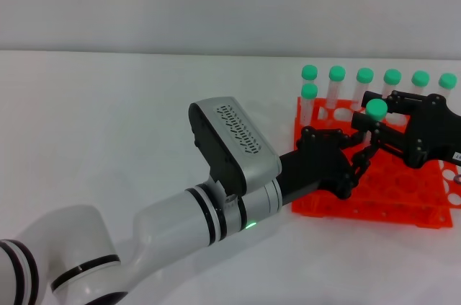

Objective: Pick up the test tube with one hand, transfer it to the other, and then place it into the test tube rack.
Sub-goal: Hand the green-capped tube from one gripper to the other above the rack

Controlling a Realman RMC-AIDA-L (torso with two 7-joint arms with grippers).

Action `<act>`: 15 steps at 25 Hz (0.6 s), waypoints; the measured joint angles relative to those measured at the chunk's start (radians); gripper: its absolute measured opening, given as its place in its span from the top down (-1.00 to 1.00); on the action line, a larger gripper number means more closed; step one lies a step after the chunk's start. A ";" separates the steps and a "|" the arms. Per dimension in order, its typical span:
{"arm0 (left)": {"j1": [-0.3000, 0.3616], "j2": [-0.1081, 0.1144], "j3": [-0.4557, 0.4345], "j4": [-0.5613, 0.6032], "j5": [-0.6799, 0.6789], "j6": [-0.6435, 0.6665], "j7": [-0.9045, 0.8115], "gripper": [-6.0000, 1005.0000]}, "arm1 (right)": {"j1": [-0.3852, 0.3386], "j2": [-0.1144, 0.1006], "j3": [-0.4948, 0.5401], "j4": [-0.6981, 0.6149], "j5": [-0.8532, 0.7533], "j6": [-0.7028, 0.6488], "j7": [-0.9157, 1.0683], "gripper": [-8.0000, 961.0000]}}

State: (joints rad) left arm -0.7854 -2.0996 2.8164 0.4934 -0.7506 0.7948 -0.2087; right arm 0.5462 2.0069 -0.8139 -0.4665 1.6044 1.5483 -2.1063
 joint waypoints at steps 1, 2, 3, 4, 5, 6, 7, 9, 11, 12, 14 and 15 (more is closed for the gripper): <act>0.000 0.000 0.000 0.001 0.000 0.000 0.000 0.61 | 0.000 0.000 0.002 0.000 0.000 -0.001 0.000 -0.05; 0.000 0.000 0.000 0.002 0.000 0.000 0.000 0.61 | 0.000 0.000 0.004 0.000 0.000 -0.001 0.000 -0.05; 0.000 0.000 0.000 0.003 0.000 0.000 0.000 0.61 | -0.001 0.000 0.004 0.000 0.000 -0.003 0.000 -0.05; 0.000 0.000 0.000 0.003 0.000 0.000 0.000 0.61 | -0.001 0.000 0.005 0.000 0.000 -0.005 0.001 0.06; 0.000 0.000 0.000 0.004 0.000 0.000 0.000 0.61 | -0.001 -0.001 0.006 0.000 0.000 -0.008 0.002 0.18; 0.000 0.001 0.000 0.004 0.001 0.000 0.000 0.61 | -0.002 -0.001 0.006 0.000 0.000 -0.010 0.003 0.29; 0.000 0.001 0.000 0.004 0.001 0.000 0.000 0.61 | -0.003 -0.002 0.006 0.000 0.000 -0.013 0.003 0.30; 0.000 0.001 0.000 0.004 0.001 0.000 0.000 0.61 | -0.006 -0.002 0.006 0.000 0.001 -0.014 0.004 0.32; 0.000 0.001 0.000 0.004 0.002 0.000 0.000 0.61 | -0.007 -0.003 0.006 0.000 0.003 -0.014 0.001 0.34; 0.000 0.001 0.000 0.004 0.002 0.000 0.000 0.61 | -0.007 -0.003 0.006 0.000 0.003 -0.014 -0.001 0.36; 0.000 0.001 0.000 0.003 0.003 0.001 0.000 0.61 | -0.008 -0.005 0.006 0.000 0.003 -0.012 -0.002 0.40; 0.000 0.001 0.000 0.003 0.003 0.002 0.000 0.61 | -0.008 -0.005 0.006 0.000 0.003 -0.011 -0.003 0.42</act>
State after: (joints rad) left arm -0.7854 -2.0985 2.8164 0.4963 -0.7476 0.7963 -0.2085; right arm 0.5384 2.0014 -0.8083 -0.4667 1.6075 1.5372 -2.1091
